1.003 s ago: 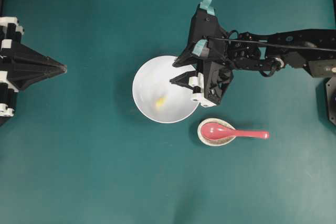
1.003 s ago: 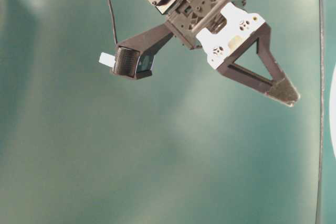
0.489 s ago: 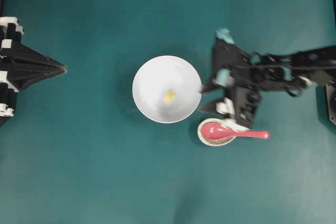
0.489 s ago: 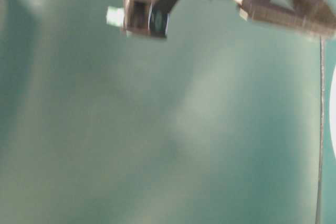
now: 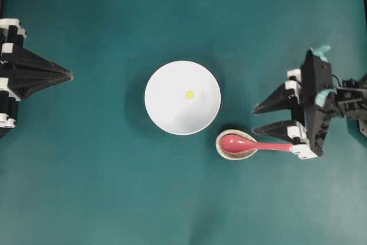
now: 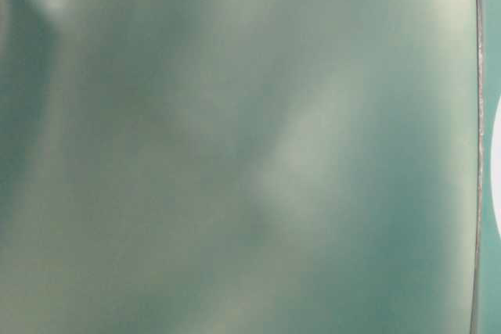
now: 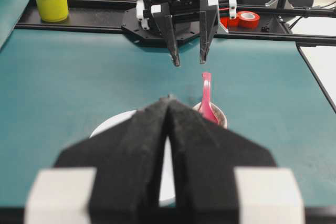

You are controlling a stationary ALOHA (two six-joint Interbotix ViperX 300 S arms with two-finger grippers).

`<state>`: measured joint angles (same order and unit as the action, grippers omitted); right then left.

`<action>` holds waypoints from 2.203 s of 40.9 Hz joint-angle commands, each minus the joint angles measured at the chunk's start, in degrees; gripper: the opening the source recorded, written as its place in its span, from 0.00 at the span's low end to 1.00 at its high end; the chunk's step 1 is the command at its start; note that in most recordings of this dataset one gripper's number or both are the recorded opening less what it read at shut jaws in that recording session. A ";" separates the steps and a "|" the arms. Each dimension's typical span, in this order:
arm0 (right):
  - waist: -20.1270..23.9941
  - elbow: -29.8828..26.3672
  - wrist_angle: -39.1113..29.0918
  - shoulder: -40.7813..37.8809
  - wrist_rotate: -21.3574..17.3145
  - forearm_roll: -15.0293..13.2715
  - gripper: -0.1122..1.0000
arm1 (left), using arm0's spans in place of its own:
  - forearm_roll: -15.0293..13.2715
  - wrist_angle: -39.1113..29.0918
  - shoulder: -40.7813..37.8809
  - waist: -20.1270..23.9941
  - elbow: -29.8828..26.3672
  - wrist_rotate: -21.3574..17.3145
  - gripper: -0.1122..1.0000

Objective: Scoop the yellow hexagonal prism block from the bowl with a spoon using the right arm.

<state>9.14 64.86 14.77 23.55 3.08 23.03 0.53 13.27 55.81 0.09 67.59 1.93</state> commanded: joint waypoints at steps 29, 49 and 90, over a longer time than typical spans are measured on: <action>16.00 8.00 35.07 -17.14 -4.31 6.42 0.60 | 0.09 1.23 -0.18 -0.09 -1.58 0.09 0.09; 21.53 9.05 43.86 -25.84 -5.19 12.22 0.60 | 0.18 1.49 -0.44 -0.09 -1.58 0.09 0.09; 23.73 8.96 47.02 -30.32 -6.94 12.39 0.59 | 0.09 1.49 -0.44 -0.09 -1.58 0.18 0.09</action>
<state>32.61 74.00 60.64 -7.12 -3.87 35.33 0.62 14.24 55.81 0.18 67.59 2.02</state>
